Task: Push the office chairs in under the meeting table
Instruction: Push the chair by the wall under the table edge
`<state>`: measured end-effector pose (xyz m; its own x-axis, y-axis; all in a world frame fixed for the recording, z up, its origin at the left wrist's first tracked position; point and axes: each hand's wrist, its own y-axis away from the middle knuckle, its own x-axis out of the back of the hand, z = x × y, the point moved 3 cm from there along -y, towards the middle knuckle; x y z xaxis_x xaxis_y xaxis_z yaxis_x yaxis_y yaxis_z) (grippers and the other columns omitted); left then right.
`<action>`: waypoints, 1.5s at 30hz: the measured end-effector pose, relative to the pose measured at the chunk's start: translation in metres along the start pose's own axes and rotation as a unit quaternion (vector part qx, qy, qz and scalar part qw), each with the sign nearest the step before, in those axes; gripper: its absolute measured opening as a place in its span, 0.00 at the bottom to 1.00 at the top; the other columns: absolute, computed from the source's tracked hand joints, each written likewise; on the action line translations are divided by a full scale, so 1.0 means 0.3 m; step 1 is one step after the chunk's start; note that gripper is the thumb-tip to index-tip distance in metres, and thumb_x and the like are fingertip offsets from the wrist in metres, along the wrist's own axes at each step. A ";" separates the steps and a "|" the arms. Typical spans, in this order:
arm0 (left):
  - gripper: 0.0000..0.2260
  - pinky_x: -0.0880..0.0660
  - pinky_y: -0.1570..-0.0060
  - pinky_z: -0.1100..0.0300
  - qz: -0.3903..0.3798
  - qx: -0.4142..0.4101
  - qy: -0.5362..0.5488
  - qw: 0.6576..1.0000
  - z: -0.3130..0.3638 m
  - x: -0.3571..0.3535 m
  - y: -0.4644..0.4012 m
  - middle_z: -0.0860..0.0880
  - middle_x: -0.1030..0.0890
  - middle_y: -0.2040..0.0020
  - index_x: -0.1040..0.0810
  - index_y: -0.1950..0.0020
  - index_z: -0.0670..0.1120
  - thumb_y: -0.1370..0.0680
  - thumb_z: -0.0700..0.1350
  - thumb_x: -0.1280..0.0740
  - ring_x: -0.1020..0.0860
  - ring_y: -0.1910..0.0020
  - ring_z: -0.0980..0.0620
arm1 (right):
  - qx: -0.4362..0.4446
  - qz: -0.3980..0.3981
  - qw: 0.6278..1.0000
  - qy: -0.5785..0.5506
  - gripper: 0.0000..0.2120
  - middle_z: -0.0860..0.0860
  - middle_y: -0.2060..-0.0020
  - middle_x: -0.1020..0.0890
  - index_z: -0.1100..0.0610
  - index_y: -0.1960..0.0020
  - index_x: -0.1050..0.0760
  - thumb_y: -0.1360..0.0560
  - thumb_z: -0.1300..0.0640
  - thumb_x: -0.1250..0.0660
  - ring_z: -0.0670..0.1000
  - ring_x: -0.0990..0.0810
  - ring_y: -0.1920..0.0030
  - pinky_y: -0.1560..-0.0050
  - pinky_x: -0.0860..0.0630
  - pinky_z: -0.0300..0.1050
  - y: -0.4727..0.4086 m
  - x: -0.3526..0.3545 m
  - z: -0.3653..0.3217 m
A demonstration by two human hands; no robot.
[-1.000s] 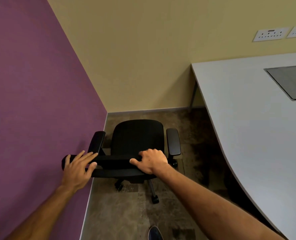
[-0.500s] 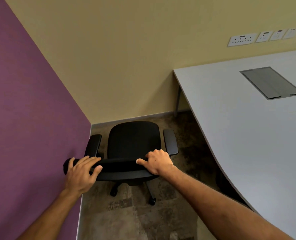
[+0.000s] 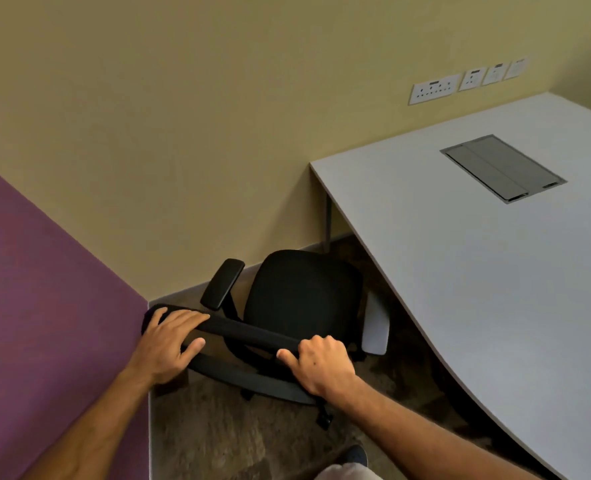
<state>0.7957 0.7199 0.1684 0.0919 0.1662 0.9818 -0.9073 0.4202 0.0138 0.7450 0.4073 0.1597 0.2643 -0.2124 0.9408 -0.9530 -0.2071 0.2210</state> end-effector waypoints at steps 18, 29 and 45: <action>0.22 0.45 0.30 0.53 -0.078 -0.230 0.031 0.970 -0.209 0.085 -1.068 0.60 0.19 0.40 0.17 0.41 0.57 0.23 0.66 0.42 0.26 0.37 0.57 | -0.223 0.095 0.956 -0.164 0.25 0.52 0.55 0.18 0.47 0.58 0.31 0.23 0.29 0.54 0.57 0.19 0.54 0.61 0.33 0.51 -0.446 0.079 -0.028; 0.20 0.40 0.32 0.51 -0.057 -0.350 0.039 0.934 -0.168 0.070 -1.532 0.58 0.17 0.42 0.16 0.43 0.56 0.22 0.64 0.42 0.23 0.39 0.55 | -0.347 0.208 0.907 -0.114 0.27 0.50 0.59 0.18 0.49 0.53 0.24 0.22 0.30 0.51 0.56 0.18 0.57 0.63 0.30 0.50 -0.670 0.185 0.061; 0.15 0.29 0.43 0.46 -0.074 -0.419 0.066 0.902 0.188 -0.004 -2.052 0.59 0.15 0.51 0.15 0.47 0.55 0.22 0.58 0.39 0.19 0.50 0.52 | -0.464 0.238 0.826 -0.216 0.32 0.48 0.62 0.16 0.50 0.57 0.19 0.34 0.22 0.39 0.49 0.20 0.62 0.58 0.20 0.48 -0.820 0.347 0.558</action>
<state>1.3311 0.4107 0.1693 0.2844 0.1339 0.9493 -0.2568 0.9646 -0.0591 1.0318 0.2763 0.1603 -0.3355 -0.4207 0.8429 -0.6149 0.7756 0.1424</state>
